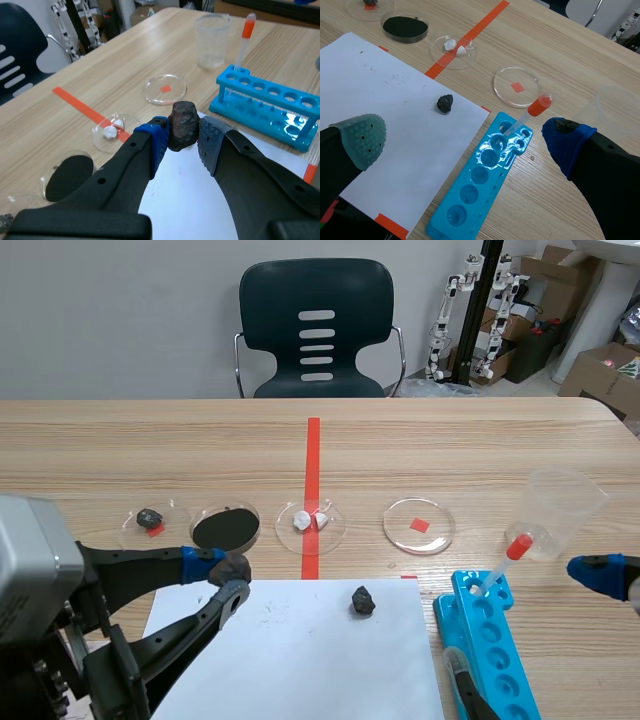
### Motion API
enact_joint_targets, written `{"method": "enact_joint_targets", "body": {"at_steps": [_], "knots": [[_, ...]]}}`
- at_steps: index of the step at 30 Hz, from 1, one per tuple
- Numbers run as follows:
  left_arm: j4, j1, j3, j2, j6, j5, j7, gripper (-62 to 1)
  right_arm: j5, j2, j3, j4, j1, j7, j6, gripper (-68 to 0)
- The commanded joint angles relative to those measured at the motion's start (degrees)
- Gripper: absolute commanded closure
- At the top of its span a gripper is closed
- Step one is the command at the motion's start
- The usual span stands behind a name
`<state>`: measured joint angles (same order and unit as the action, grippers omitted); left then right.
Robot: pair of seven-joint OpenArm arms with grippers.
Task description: Rub the mineral on the streak plate below the first streak
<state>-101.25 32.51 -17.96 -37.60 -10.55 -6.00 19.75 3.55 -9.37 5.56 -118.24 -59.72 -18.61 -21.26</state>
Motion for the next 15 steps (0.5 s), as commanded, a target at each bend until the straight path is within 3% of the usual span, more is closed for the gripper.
{"method": "enact_joint_targets", "body": {"at_steps": [1,4,10,15], "knots": [[-0.8,-0.2,0.1,0.3,0.3,-0.3,-1.0,-11.3,-0.6,-0.5,0.1,-0.1,-0.1,-0.9,0.2,-67.9],[-0.8,-0.2,0.1,0.3,0.3,-1.4,-5.0,-11.3,-0.6,-0.5,0.1,-0.1,-0.1,-0.9,0.2,-67.9],[-0.8,-0.2,0.4,0.6,1.4,-8.0,-19.1,-11.3,-0.6,-0.5,0.1,-0.1,-0.1,-0.9,0.2,-67.9],[-0.8,0.0,3.8,4.1,1.4,-9.7,-32.7,-11.3,-0.6,-0.5,0.1,-0.1,-0.1,-0.9,0.2,-67.9]]}}
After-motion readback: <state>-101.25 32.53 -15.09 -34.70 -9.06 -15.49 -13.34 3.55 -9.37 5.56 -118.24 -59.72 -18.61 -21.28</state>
